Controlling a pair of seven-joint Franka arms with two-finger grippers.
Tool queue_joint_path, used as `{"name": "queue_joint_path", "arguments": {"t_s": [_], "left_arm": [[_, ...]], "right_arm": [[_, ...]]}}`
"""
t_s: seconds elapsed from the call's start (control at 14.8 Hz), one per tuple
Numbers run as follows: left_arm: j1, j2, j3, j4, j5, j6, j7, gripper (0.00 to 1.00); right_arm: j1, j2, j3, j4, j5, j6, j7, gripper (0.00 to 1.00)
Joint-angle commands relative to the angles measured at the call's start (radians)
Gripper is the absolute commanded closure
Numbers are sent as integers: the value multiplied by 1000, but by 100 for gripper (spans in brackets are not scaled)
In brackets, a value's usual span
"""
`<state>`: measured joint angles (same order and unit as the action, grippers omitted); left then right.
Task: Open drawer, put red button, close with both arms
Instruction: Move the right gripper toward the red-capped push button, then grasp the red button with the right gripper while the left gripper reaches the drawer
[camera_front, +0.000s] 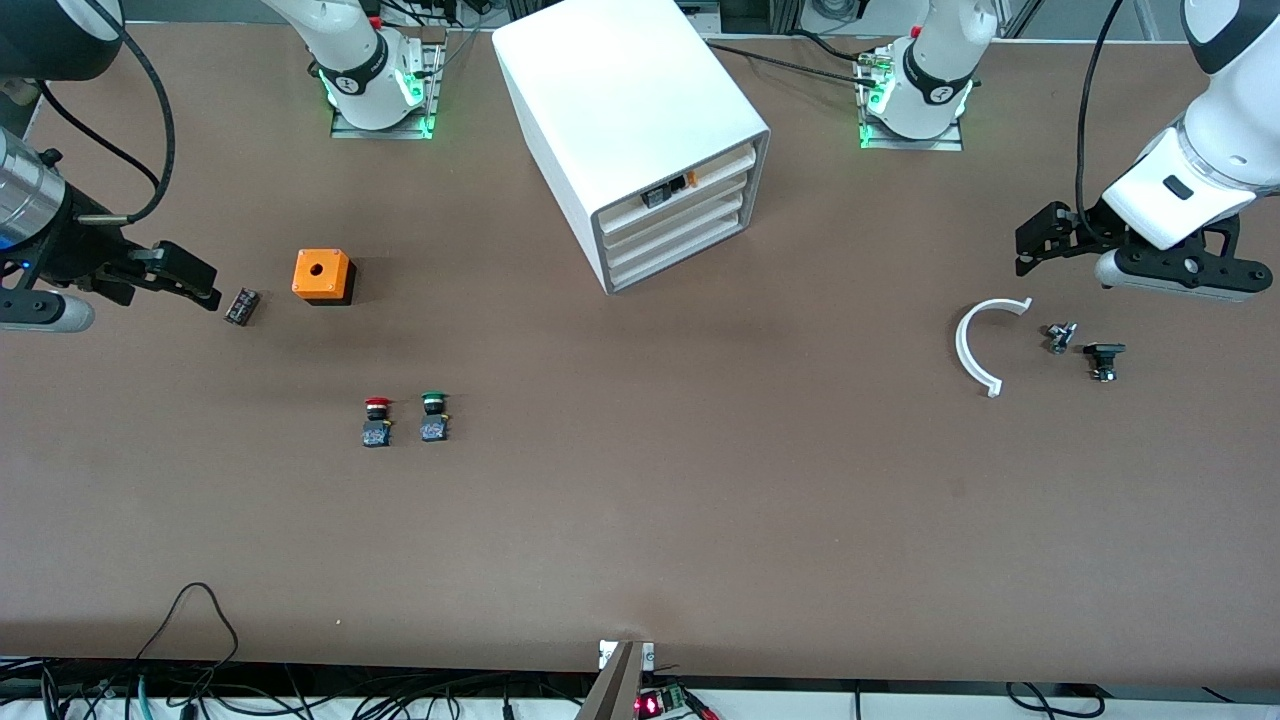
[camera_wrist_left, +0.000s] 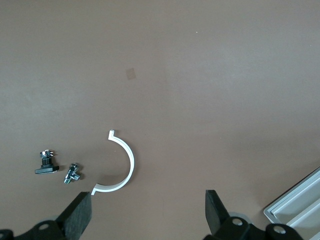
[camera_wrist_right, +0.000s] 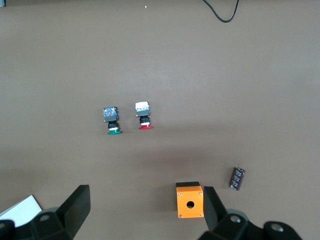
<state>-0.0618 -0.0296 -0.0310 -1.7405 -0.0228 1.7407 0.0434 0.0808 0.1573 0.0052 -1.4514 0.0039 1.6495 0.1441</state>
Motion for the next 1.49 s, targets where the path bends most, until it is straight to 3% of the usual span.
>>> {"name": "queue_joint_path", "arguments": {"t_s": [0.0,0.2,0.34,0.54,0.74,0.95,1.22,1.42], "left_arm": [[-3,14,0,35,-8,-27,3,0],[-4,22,3,33,-31,-79,4,0],[-48,54,-9,35,-29,-162,9,0],[-78,105,-44,32,-37,-171,10,0],[-78,151,-96,18,-156,-173,12,0],[-78,213,-138,12,-282,-170,103,0],[-78,286,-139,1,-492,-129,248,0],[-79,303,-141,-82,-615,-26,372,0]], "right_arm": [[23,72,7,22,12,16,-6,0],[31,148,7,11,11,61,-8,0],[34,183,7,-23,2,151,-15,0],[30,258,7,-63,-5,269,-17,0],[48,320,9,-113,-5,347,-49,0],[53,367,9,-222,-5,542,-116,0],[53,453,9,-273,-5,700,-146,0],[53,504,9,-282,-5,751,-150,0]]}}
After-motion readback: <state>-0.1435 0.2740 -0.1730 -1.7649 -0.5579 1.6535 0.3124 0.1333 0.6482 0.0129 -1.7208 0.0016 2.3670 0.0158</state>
